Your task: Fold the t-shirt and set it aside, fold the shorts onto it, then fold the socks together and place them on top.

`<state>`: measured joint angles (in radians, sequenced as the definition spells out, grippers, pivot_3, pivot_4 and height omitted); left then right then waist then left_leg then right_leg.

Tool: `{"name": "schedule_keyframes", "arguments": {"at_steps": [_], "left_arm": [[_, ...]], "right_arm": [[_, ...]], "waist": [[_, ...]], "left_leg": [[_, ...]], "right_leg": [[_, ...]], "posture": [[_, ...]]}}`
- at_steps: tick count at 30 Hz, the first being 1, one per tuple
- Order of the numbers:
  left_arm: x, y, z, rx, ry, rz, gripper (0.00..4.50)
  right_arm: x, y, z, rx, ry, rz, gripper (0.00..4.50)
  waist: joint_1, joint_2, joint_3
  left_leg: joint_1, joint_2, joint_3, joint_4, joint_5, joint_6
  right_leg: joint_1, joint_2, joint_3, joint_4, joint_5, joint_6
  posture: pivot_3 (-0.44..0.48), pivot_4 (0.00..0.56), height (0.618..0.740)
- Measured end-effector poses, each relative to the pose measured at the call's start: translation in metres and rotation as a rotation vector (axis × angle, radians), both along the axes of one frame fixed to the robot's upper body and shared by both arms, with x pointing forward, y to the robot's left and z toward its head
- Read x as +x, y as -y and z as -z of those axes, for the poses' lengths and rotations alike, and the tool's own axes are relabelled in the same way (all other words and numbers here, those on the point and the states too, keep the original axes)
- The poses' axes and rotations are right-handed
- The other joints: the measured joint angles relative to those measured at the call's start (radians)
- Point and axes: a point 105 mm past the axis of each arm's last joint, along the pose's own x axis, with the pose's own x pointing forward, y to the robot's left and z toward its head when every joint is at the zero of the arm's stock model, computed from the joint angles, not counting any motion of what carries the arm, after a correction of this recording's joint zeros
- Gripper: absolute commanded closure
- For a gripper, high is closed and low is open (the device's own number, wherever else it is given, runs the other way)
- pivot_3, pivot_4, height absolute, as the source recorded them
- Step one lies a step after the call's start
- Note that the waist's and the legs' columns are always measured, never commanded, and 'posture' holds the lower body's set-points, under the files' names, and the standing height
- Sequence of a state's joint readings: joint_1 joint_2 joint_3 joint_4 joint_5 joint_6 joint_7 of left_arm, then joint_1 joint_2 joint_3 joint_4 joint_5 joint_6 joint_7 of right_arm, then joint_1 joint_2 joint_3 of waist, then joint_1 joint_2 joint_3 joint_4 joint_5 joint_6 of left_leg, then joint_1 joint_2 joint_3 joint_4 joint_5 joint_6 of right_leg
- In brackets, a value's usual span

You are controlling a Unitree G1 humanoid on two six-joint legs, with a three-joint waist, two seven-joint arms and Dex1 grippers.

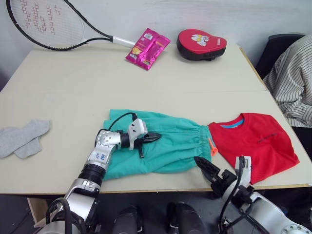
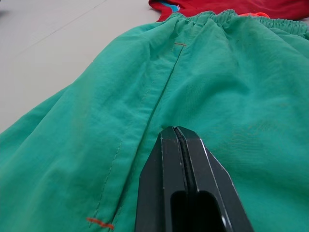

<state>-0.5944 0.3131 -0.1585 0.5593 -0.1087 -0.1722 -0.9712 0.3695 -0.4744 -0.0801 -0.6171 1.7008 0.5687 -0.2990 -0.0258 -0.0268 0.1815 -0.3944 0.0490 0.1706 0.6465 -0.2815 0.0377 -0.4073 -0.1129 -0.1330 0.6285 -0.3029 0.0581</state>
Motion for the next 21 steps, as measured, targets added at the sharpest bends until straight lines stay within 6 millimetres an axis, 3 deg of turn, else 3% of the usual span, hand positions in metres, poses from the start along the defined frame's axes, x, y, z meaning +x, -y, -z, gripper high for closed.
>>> {"name": "schedule_keyframes", "arguments": {"at_steps": [4, 10, 13, 21], "left_arm": [[0.002, -0.002, 0.003, 0.002, -0.017, -0.017, 4.50], [-0.001, -0.002, 0.007, 0.002, -0.043, 0.017, 4.50], [-0.005, 0.000, 0.008, -0.002, -0.056, 0.050, 4.50], [-0.002, -0.004, 0.002, -0.052, -0.076, 0.023, 4.50]], "right_arm": [[0.023, -0.013, -0.001, 0.032, 0.042, 0.037, 0.01], [0.063, -0.024, -0.003, -0.010, 0.103, 0.103, 0.01], [0.080, -0.027, -0.003, -0.038, 0.126, 0.137, 0.62], [0.098, -0.021, -0.006, -0.143, 0.249, 0.205, 3.39]], "waist": [[-0.005, -0.003, -0.002], [-0.005, 0.002, -0.013], [-0.002, 0.003, -0.018], [-0.001, 0.004, -0.017]], "left_leg": [[0.003, 0.001, 0.000, -0.001, 0.001, 0.000], [0.006, 0.002, 0.000, -0.009, 0.001, -0.001], [0.006, 0.001, 0.000, -0.011, 0.002, -0.001], [0.000, -0.001, 0.001, -0.011, 0.004, 0.000]], "right_leg": [[0.004, 0.001, 0.000, -0.004, 0.003, -0.003], [0.006, 0.002, 0.001, -0.014, 0.007, -0.005], [0.006, 0.002, 0.000, -0.014, 0.008, -0.003], [-0.002, 0.001, 0.001, -0.010, 0.009, -0.001]], "posture": [[0.000, 0.150, 0.740], [0.000, 0.150, 0.740], [0.000, 0.150, 0.740], [0.000, 0.150, 0.740]]}}
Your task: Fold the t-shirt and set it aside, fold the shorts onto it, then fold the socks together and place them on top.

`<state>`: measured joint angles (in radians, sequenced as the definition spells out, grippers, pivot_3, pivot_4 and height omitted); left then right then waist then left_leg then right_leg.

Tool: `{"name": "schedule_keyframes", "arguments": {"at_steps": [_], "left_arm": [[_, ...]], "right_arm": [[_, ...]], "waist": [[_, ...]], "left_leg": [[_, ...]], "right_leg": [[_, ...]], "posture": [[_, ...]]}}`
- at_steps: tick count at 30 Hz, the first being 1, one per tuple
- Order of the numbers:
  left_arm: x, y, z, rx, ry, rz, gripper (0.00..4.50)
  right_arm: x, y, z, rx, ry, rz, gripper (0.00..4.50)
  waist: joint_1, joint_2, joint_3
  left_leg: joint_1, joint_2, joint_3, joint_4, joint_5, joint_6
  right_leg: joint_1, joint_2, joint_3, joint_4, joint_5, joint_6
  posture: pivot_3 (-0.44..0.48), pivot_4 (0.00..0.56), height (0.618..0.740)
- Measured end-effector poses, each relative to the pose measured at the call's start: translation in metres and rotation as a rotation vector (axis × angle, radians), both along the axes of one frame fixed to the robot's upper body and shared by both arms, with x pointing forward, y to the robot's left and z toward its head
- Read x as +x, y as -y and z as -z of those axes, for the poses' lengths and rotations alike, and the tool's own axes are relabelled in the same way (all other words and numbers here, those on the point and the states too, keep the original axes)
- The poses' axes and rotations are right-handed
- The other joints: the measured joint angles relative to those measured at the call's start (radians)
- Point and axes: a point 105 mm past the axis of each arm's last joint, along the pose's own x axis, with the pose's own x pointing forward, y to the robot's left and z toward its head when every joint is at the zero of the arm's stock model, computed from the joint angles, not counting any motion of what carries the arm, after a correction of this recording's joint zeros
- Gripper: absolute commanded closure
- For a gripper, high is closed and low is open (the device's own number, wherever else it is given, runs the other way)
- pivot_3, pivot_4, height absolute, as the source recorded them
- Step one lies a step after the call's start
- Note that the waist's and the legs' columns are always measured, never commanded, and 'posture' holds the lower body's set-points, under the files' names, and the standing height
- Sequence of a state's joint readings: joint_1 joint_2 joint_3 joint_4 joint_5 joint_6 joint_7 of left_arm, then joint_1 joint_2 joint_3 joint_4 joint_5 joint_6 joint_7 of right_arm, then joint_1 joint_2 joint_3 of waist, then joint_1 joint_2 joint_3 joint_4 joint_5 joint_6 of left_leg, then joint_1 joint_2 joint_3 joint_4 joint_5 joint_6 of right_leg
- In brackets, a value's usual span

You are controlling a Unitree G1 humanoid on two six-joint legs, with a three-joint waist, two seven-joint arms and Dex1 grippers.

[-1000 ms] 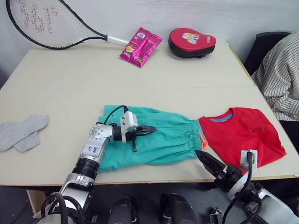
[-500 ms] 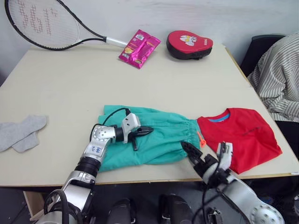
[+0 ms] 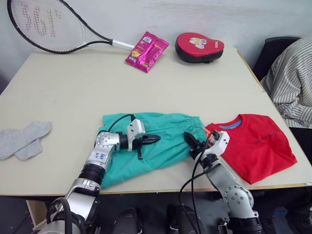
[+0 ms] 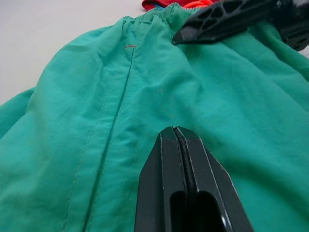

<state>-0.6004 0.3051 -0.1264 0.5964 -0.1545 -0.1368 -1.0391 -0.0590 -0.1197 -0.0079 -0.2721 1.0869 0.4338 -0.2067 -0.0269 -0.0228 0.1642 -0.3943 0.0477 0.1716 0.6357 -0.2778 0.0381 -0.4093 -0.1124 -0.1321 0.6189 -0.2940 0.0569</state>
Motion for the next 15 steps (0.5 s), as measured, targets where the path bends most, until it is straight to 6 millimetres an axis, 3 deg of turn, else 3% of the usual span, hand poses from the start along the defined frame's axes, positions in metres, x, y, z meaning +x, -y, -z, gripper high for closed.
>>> {"name": "schedule_keyframes", "arguments": {"at_steps": [4, 6, 10, 13, 15], "left_arm": [[0.004, -0.004, -0.016, -0.041, 0.032, -0.030, 4.50], [0.005, -0.003, -0.024, -0.056, 0.053, -0.041, 4.50], [0.004, -0.001, -0.031, -0.072, 0.068, -0.066, 4.50], [0.006, 0.000, -0.027, -0.079, 0.045, -0.096, 4.50], [0.005, 0.000, -0.022, -0.074, 0.032, -0.106, 4.50]], "right_arm": [[0.001, 0.022, -0.011, -0.053, 0.043, 0.058, 4.40], [0.001, 0.041, -0.021, -0.106, 0.066, 0.095, 4.48], [0.001, 0.064, -0.070, -0.233, 0.192, 0.112, 4.48], [0.000, 0.061, -0.097, -0.415, 0.254, 0.052, 4.48], [0.000, 0.046, -0.099, -0.533, 0.263, -0.022, 4.48]], "waist": [[0.009, 0.002, 0.002], [0.013, 0.004, 0.004], [0.013, 0.010, 0.010], [0.009, 0.010, 0.011], [0.004, 0.010, 0.011]], "left_leg": [[-0.007, -0.002, 0.000, 0.001, 0.004, 0.006], [-0.011, -0.003, 0.000, 0.001, 0.007, 0.002], [-0.011, -0.003, 0.000, 0.001, 0.007, 0.003], [-0.011, -0.002, 0.001, 0.001, 0.007, 0.003], [-0.011, -0.001, 0.000, 0.001, 0.007, 0.003]], "right_leg": [[-0.006, -0.001, 0.000, 0.001, 0.001, 0.001], [-0.008, -0.002, 0.000, 0.001, 0.001, 0.002], [-0.008, -0.001, -0.001, 0.000, 0.001, 0.002], [-0.009, 0.000, -0.001, 0.001, 0.001, 0.002], [-0.009, 0.000, -0.001, 0.001, 0.001, 0.002]], "posture": [[0.000, 0.150, 0.740], [0.000, 0.150, 0.740], [0.000, 0.150, 0.740], [0.000, 0.150, 0.740], [0.000, 0.150, 0.740]]}}
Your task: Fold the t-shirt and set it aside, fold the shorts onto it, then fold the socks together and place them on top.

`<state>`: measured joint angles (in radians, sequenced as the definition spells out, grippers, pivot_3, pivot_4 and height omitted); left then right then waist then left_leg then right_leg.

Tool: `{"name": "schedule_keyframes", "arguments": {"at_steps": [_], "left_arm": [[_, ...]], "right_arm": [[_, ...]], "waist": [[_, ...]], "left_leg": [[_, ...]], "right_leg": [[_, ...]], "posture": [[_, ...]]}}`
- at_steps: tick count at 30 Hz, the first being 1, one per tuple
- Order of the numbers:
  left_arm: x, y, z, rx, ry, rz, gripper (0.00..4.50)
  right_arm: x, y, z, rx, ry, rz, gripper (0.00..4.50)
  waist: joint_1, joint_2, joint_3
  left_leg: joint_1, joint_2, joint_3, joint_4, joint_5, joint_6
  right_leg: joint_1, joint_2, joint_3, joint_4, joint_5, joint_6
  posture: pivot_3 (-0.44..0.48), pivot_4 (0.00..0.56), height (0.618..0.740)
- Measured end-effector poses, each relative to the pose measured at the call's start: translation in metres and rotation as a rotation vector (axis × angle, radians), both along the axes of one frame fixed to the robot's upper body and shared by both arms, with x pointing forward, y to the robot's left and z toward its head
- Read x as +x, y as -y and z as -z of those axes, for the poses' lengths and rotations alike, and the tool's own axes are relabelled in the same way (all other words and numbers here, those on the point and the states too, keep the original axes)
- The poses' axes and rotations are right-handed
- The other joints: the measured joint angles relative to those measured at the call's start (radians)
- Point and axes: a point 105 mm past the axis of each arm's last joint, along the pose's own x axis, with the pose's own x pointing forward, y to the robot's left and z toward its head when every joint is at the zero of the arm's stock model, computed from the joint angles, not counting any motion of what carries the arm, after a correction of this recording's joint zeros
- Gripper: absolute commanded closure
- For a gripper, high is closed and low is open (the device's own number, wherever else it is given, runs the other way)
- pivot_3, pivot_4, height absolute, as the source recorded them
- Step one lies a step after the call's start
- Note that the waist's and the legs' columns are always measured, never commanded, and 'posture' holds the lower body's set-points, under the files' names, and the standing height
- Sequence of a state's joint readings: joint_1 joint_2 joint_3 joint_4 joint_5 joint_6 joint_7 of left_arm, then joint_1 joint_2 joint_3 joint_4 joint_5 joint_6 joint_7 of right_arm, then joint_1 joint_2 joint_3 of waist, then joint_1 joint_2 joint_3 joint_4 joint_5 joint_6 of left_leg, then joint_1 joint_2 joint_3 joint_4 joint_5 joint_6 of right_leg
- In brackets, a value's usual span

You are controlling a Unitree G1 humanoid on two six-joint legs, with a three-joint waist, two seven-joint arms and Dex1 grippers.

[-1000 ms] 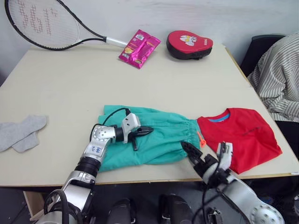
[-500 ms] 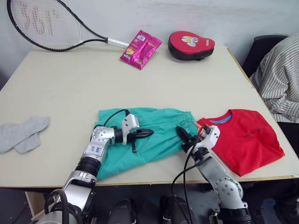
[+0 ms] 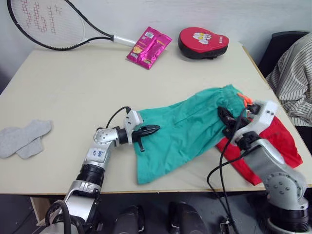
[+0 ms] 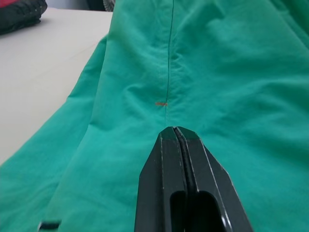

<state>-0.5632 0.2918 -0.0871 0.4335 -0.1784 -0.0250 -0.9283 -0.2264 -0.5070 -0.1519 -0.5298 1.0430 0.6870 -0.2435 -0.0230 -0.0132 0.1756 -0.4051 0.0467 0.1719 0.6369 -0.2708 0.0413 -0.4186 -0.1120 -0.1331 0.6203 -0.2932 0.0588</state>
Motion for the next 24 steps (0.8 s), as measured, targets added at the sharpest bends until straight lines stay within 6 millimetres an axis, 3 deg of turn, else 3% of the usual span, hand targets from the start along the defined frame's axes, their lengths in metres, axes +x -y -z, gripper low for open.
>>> {"name": "schedule_keyframes", "arguments": {"at_steps": [5, 9, 13, 14, 19, 24], "left_arm": [[-0.002, -0.002, 0.013, 0.020, -0.039, -0.040, 4.50], [-0.005, -0.010, 0.016, 0.034, -0.042, -0.075, 4.50], [-0.006, -0.021, 0.016, 0.043, -0.042, -0.126, 4.50], [-0.006, -0.022, 0.016, 0.041, -0.042, -0.136, 4.50], [-0.009, -0.039, 0.000, -0.079, -0.029, -0.201, 4.50], [-0.013, -0.074, -0.021, -0.146, -0.014, -0.268, 4.50]], "right_arm": [[0.007, -0.075, 0.028, -0.168, -0.048, -0.147, 4.48], [0.010, -0.104, 0.052, -0.301, -0.057, -0.204, 4.48], [0.003, -0.126, 0.062, -0.405, 0.003, -0.325, 4.48], [0.000, -0.129, 0.063, -0.416, 0.016, -0.358, 3.91], [-0.008, -0.125, 0.072, -0.485, 0.019, -0.479, 2.43], [-0.017, -0.110, 0.058, -0.474, 0.039, -0.602, 0.64]], "waist": [[-0.010, 0.000, 0.000], [-0.003, -0.001, 0.001], [-0.005, -0.001, 0.001], [-0.005, -0.001, 0.001], [-0.006, -0.002, 0.001], [-0.005, -0.002, 0.001]], "left_leg": [[-0.001, 0.000, 0.002, 0.000, 0.004, -0.004], [-0.002, -0.001, 0.002, 0.000, 0.006, -0.005], [-0.002, -0.001, 0.003, 0.000, 0.006, -0.004], [-0.002, -0.001, 0.003, 0.000, 0.005, -0.004], [-0.002, -0.001, 0.003, 0.000, 0.006, -0.004], [-0.001, 0.000, 0.002, 0.000, 0.005, -0.005]], "right_leg": [[-0.004, 0.001, 0.001, 0.005, 0.000, 0.000], [-0.005, 0.000, 0.002, 0.006, 0.000, -0.001], [-0.005, -0.001, 0.003, 0.006, 0.000, 0.000], [-0.005, -0.001, 0.002, 0.006, 0.000, 0.000], [-0.006, -0.001, 0.002, 0.006, 0.000, 0.000], [-0.005, -0.001, 0.002, 0.007, 0.000, -0.001]], "posture": [[0.000, 0.150, 0.740], [0.000, 0.150, 0.740], [0.000, 0.150, 0.740], [0.000, 0.150, 0.740], [0.000, 0.150, 0.740], [0.000, 0.150, 0.740]]}}
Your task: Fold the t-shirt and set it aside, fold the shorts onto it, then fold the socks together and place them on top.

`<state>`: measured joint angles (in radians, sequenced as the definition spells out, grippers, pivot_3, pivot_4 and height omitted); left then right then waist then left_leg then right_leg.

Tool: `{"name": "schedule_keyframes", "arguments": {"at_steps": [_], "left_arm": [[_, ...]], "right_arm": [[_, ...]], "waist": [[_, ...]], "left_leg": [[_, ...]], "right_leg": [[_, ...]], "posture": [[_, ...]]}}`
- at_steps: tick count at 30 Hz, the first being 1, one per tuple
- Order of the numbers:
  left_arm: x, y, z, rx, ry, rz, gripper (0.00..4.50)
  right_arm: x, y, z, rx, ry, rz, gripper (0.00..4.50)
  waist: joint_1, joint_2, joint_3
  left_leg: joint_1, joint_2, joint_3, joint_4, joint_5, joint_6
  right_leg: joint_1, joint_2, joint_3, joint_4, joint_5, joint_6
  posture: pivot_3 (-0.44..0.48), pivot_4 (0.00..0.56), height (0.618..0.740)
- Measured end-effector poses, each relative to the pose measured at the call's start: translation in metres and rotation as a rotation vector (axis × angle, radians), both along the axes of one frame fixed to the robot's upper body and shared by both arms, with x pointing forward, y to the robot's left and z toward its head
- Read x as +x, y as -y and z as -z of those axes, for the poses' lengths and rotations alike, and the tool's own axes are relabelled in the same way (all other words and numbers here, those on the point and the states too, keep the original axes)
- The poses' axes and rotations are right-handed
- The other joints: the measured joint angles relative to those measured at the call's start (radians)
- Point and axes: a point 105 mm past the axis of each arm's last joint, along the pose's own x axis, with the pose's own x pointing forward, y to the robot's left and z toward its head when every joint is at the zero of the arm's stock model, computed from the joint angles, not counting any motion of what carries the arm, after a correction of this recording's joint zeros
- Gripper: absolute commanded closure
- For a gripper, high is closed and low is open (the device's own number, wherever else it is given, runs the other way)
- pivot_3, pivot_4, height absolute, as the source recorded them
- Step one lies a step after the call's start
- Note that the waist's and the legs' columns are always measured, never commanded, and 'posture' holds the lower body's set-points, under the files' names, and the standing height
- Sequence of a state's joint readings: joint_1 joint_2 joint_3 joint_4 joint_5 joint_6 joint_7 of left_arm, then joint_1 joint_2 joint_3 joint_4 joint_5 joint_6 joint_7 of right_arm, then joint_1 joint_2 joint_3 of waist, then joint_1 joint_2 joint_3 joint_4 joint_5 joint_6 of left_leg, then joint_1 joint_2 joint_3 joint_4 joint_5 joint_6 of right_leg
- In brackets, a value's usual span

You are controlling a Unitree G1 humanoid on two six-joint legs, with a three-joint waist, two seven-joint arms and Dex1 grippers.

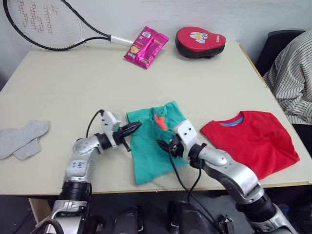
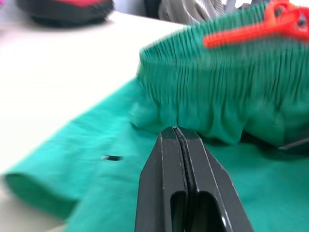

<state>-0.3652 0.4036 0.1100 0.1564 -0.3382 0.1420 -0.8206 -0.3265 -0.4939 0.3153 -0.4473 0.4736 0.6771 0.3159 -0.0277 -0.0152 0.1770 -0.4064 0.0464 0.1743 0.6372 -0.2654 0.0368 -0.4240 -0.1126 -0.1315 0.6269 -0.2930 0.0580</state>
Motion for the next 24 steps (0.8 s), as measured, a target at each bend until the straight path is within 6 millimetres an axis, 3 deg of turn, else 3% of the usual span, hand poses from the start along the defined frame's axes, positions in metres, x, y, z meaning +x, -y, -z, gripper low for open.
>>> {"name": "schedule_keyframes", "arguments": {"at_steps": [2, 8, 11, 12, 15, 17, 22, 24], "left_arm": [[0.000, -0.011, -0.004, 0.000, 0.005, -0.027, 4.50], [0.004, -0.026, -0.015, -0.004, 0.036, -0.068, 4.50], [0.000, -0.027, -0.034, -0.028, 0.080, -0.003, 4.50], [-0.002, -0.026, -0.041, -0.030, 0.090, 0.021, 4.50], [-0.010, 0.001, -0.056, -0.017, 0.129, 0.167, 4.50], [-0.012, 0.022, -0.055, -0.009, 0.129, 0.242, 4.50], [-0.008, 0.061, -0.024, 0.075, 0.071, 0.314, 4.50], [-0.004, 0.066, -0.013, 0.094, 0.048, 0.297, 4.50]], "right_arm": [[-0.003, 0.006, -0.006, 0.029, -0.023, -0.046, 0.02], [-0.040, 0.010, -0.030, 0.201, -0.126, -0.350, 0.02], [-0.043, 0.038, -0.051, 0.271, -0.154, -0.416, 0.65], [-0.037, 0.044, -0.058, 0.293, -0.136, -0.404, 0.92], [-0.007, 0.050, -0.075, 0.322, -0.025, -0.341, 2.01], [0.012, 0.044, -0.065, 0.269, 0.028, -0.312, 2.74], [0.053, 0.023, -0.026, 0.157, 0.094, -0.267, 4.49], [0.063, 0.017, -0.014, 0.106, 0.120, -0.264, 4.49]], "waist": [[0.002, -0.001, 0.001], [0.006, -0.002, 0.001], [0.009, -0.005, 0.003], [0.008, -0.006, 0.004], [0.001, -0.006, 0.005], [0.001, -0.006, 0.005], [0.000, -0.006, 0.005], [-0.001, -0.006, 0.005]], "left_leg": [[0.000, 0.000, 0.000, 0.000, -0.003, 0.005], [-0.001, -0.001, 0.000, 0.000, -0.004, 0.006], [0.000, 0.000, -0.001, 0.004, -0.005, 0.008], [0.000, 0.000, -0.001, 0.007, -0.006, 0.008], [0.001, 0.001, -0.001, 0.009, -0.008, 0.006], [0.001, 0.001, -0.001, 0.008, -0.009, 0.002], [-0.002, 0.001, 0.003, 0.009, -0.003, 0.002], [-0.002, 0.001, 0.004, 0.010, -0.002, 0.002]], "right_leg": [[0.000, 0.000, 0.000, 0.000, 0.000, -0.001], [0.001, 0.000, -0.001, -0.002, 0.001, -0.001], [0.002, -0.001, -0.001, -0.002, 0.001, -0.001], [0.003, -0.001, -0.002, -0.001, 0.001, -0.001], [0.005, -0.001, -0.002, -0.001, 0.002, -0.002], [0.005, 0.000, -0.002, -0.001, 0.002, -0.002], [0.001, 0.002, 0.000, 0.000, 0.002, -0.002], [0.001, 0.003, 0.000, 0.001, 0.002, -0.002]], "posture": [[0.000, 0.150, 0.740], [0.000, 0.150, 0.740], [0.000, 0.150, 0.740], [0.000, 0.150, 0.740], [0.000, 0.150, 0.740], [0.000, 0.150, 0.740], [0.000, 0.150, 0.740], [0.000, 0.150, 0.740]]}}
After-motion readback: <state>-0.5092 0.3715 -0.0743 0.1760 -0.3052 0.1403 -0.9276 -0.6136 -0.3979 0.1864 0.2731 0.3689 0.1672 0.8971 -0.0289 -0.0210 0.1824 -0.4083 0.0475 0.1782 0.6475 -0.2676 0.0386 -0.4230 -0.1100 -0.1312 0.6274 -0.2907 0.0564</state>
